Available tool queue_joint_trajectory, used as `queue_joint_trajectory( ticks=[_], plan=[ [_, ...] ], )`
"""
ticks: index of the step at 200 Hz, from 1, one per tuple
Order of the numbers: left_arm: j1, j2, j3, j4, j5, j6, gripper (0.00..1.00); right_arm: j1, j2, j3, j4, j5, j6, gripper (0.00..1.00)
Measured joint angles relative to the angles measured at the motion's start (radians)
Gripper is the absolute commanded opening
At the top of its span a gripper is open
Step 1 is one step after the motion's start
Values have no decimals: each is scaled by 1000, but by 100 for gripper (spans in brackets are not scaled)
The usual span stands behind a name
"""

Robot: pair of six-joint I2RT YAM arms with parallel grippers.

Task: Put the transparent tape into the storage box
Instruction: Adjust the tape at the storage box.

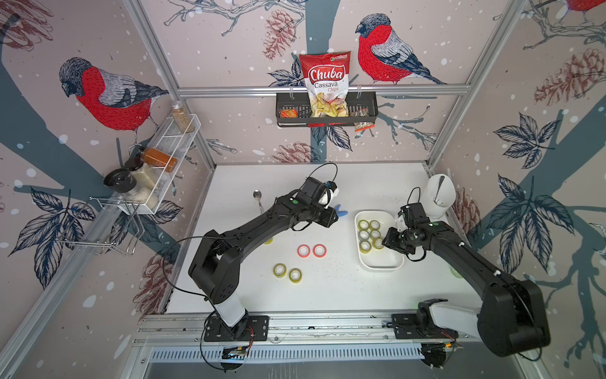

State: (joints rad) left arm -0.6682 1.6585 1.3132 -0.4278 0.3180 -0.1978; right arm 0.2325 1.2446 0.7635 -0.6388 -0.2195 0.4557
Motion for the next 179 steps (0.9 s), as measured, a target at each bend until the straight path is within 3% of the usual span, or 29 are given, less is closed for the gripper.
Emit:
queue_joint_trajectory(
  ticks=[73, 179],
  plan=[
    [169, -158, -213, 115, 47, 65, 34, -5, 82, -35, 93, 0, 71, 37],
    [206, -154, -241, 177, 74, 55, 33, 1, 159, -45, 165, 15, 119, 34]
  ],
)
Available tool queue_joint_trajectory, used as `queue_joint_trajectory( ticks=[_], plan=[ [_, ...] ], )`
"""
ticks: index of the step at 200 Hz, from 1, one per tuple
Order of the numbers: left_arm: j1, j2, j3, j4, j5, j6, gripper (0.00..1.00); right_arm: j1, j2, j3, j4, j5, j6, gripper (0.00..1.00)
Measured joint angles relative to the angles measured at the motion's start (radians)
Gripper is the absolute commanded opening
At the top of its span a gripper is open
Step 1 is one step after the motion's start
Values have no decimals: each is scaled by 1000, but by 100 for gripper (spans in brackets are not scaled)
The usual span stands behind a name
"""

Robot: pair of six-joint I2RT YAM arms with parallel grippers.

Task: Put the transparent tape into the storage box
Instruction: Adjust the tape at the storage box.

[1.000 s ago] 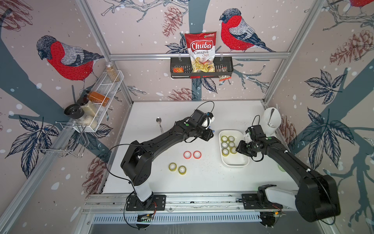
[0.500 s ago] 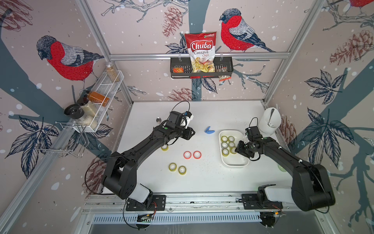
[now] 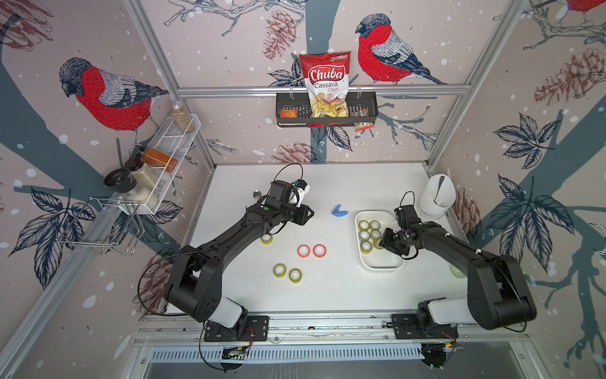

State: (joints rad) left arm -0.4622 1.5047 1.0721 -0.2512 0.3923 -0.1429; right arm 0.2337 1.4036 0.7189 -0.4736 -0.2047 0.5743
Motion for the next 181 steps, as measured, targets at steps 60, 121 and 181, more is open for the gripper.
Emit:
queue_joint_trajectory(
  ticks=[60, 121, 181],
  plan=[
    [1, 2, 2, 0, 0, 0, 33, 1, 19, -1, 21, 11, 0, 22],
    [2, 5, 2, 0, 0, 1, 32, 1, -22, 0, 14, 14, 0, 11],
    [2, 5, 3, 0, 0, 2, 32, 17, -69, -22, -12, 13, 5, 9]
  ],
)
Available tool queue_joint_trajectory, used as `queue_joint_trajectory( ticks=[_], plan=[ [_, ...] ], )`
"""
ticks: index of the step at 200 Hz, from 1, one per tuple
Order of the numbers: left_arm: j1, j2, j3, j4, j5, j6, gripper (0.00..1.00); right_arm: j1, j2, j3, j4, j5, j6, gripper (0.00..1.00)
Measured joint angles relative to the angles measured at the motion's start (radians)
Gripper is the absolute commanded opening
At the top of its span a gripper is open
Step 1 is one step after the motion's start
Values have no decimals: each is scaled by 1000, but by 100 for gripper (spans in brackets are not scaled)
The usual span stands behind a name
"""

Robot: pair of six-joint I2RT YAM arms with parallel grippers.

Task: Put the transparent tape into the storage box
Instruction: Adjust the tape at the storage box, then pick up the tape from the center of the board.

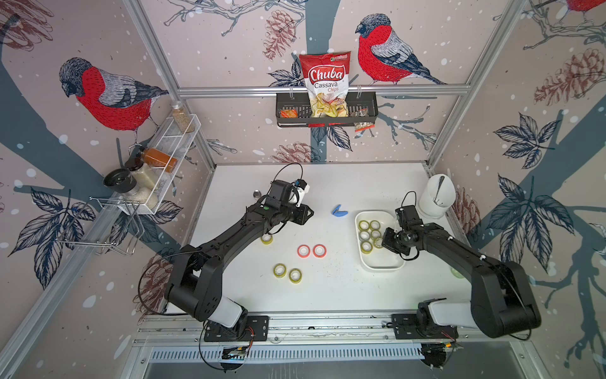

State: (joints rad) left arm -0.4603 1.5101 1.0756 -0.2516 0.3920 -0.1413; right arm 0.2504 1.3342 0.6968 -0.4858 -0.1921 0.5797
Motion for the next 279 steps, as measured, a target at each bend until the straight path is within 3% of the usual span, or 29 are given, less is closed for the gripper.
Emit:
queue_joint_trajectory(
  ticks=[172, 208, 279],
  plan=[
    [7, 1, 0, 0, 0, 0, 32, 16, -16, 34, -32, 35, 23, 42],
    [13, -4, 0, 0, -2, 0, 35, 69, -47, 113, -67, 59, -12, 52],
    [20, -72, -45, -23, -56, -41, 43, 212, -33, 259, -117, 89, -146, 57]
  ],
)
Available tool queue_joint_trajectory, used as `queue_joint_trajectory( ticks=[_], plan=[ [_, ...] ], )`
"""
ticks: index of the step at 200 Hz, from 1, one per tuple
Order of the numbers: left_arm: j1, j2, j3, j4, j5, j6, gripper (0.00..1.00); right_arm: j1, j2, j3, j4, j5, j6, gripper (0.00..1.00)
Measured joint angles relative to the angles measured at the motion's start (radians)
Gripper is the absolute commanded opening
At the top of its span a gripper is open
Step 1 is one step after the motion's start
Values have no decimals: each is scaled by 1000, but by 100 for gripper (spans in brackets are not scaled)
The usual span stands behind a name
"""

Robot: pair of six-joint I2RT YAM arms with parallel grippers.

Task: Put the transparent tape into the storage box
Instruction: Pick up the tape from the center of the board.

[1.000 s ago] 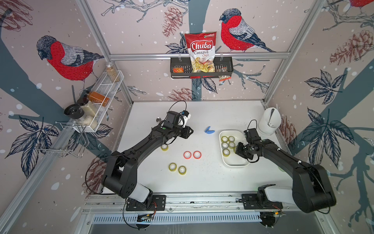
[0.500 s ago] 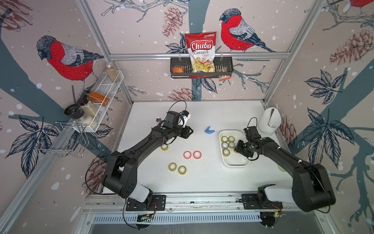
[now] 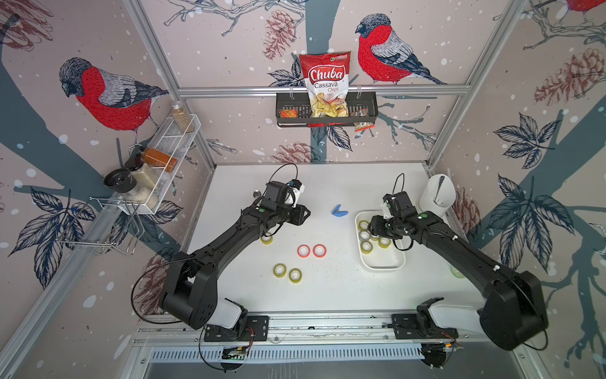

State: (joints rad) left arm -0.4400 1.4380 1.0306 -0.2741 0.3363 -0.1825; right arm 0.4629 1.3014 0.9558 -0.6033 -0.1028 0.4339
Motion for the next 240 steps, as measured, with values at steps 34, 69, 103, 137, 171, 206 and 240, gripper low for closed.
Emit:
queue_joint_trajectory(
  ticks=[34, 69, 103, 137, 171, 206, 240],
  plan=[
    [13, -56, -50, -23, -30, -33, 45, 115, 66, 84, -21, 16, -85, 61],
    [51, -81, -98, -76, -96, -97, 47, 200, 138, 162, -36, 16, -142, 65],
    [114, -99, -119, -147, -175, -178, 59, 244, 201, 217, -41, 21, -152, 68],
    [159, -130, -147, -212, -279, -238, 68, 266, 246, 237, -40, 21, -154, 69],
    [211, -142, -194, -247, -364, -269, 73, 276, 256, 224, -34, 19, -153, 70],
    [238, -115, -220, -253, -389, -282, 74, 276, 247, 203, -22, 15, -146, 70],
    [240, -67, -230, -222, -381, -284, 72, 276, 242, 188, -2, 10, -146, 70]
  ],
)
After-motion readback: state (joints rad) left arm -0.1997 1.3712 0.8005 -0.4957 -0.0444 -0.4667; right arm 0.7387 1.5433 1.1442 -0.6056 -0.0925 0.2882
